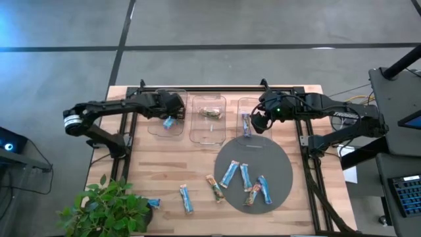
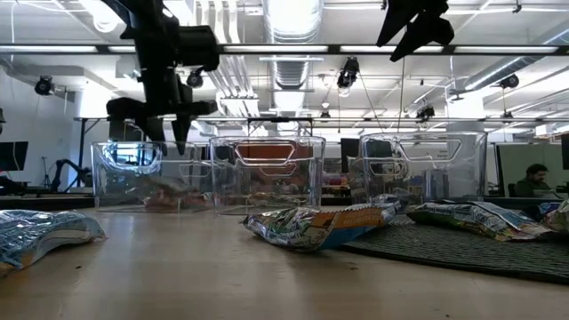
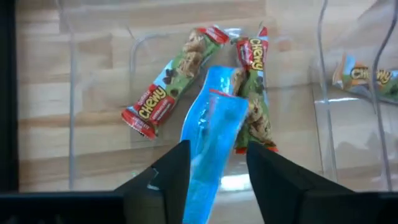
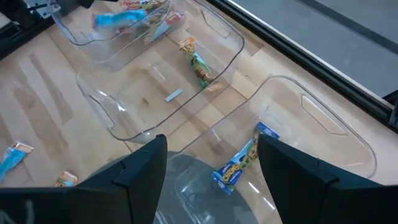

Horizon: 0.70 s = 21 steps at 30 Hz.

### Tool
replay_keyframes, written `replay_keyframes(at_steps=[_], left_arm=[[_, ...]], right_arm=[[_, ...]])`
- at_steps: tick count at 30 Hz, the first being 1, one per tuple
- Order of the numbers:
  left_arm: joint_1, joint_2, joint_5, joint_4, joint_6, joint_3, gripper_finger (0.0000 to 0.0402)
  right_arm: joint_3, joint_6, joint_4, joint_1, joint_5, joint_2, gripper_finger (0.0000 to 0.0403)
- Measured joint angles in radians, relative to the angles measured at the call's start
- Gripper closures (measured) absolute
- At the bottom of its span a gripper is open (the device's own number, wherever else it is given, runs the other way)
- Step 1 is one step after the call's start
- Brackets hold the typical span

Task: Pick and place Granola Bars by type
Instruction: Put the red snack bar into the left transparent bin, then put the blue snack bar into the right transparent bin

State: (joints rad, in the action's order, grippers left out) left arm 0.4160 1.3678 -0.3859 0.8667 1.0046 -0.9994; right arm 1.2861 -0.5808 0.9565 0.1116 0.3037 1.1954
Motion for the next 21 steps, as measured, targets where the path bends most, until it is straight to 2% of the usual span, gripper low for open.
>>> replay_keyframes(at_steps=[4,9,15,19,21], left_arm=[[-0.019,-0.017,0.022,0.034,-0.108,-0.068,0.025],[-0.148,-0.057,0.05,0.063,-0.243,-0.161,0.0249],[-0.439,-0.069,0.108,0.162,-0.402,-0.201,0.0248],[-0.641,-0.064,0.128,0.172,-0.405,-0.168,0.0248],[-0.728,-0.063,0.134,0.164,-0.358,-0.148,0.0248]], right_arm=[[0.0,-0.002,-0.005,0.0,-0.044,0.0,0.0165],[0.0,-0.017,-0.004,-0.003,-0.053,0.0,0.0165],[-0.015,-0.011,-0.005,-0.003,-0.054,0.0,0.0165],[-0.045,0.005,-0.022,-0.003,-0.11,0.0,0.0165],[-0.065,0.005,-0.028,-0.003,-0.156,0.0,0.0165]])
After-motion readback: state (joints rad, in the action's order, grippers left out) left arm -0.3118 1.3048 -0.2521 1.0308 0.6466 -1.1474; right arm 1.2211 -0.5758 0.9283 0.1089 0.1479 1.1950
